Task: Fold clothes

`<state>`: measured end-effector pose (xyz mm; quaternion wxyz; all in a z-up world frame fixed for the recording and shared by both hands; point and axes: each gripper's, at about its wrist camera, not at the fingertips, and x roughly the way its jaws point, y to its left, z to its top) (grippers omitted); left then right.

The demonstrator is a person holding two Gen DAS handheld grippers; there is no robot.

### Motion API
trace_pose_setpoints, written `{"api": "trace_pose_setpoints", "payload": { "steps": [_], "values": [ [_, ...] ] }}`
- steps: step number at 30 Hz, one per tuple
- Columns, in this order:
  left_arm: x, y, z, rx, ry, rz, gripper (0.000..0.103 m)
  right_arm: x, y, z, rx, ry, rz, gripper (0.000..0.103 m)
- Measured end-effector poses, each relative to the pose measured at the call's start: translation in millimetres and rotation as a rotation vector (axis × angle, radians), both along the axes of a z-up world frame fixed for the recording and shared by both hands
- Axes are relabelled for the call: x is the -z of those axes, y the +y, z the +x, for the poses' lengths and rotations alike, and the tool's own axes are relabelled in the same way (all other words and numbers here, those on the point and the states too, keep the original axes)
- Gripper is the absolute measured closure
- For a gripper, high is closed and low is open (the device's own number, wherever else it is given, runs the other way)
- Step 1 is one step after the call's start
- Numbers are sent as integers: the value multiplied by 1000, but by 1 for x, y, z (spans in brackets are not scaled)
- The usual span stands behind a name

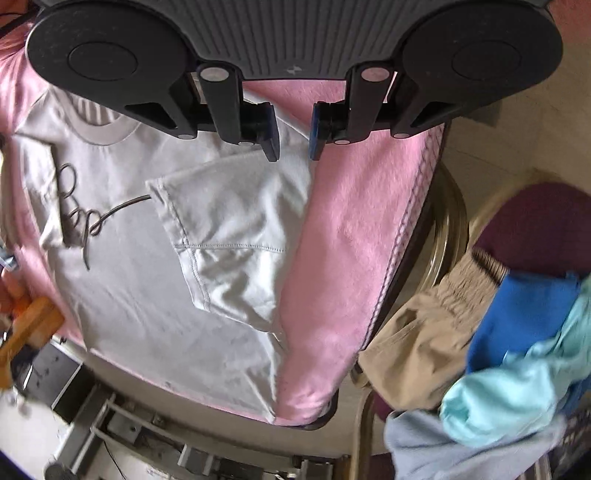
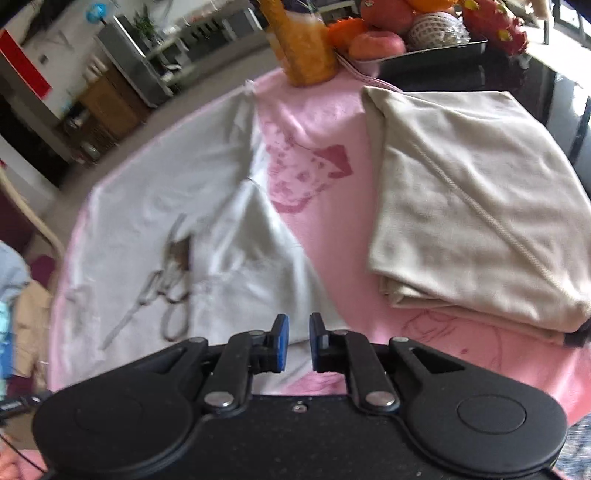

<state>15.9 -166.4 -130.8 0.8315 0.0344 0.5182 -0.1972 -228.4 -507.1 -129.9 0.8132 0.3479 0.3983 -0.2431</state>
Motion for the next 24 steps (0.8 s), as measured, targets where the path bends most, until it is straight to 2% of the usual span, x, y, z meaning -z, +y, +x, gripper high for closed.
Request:
{"api": "trace_pose_setpoints", "payload": {
  "steps": [4,8,10,15,19,21,24],
  "values": [
    [6,-8,-1,32,14,-11,88,3,9,13,-64,6,1,91],
    [7,-26,-13,144,28,-40,88,8,22,24,-153,36,2,91],
    [12,-37,-17,200,21,-24,88,10,29,29,-200,57,0,91],
    [29,-53,-24,278,74,53,88,17,48,40,-317,110,-3,91],
    [27,-52,-36,331,72,113,88,23,62,49,-411,153,-6,91],
    [21,-42,-37,316,60,82,88,23,64,45,-417,163,9,91],
    [7,-25,-32,258,9,-7,87,15,54,33,-369,98,21,91]
  ]
}}
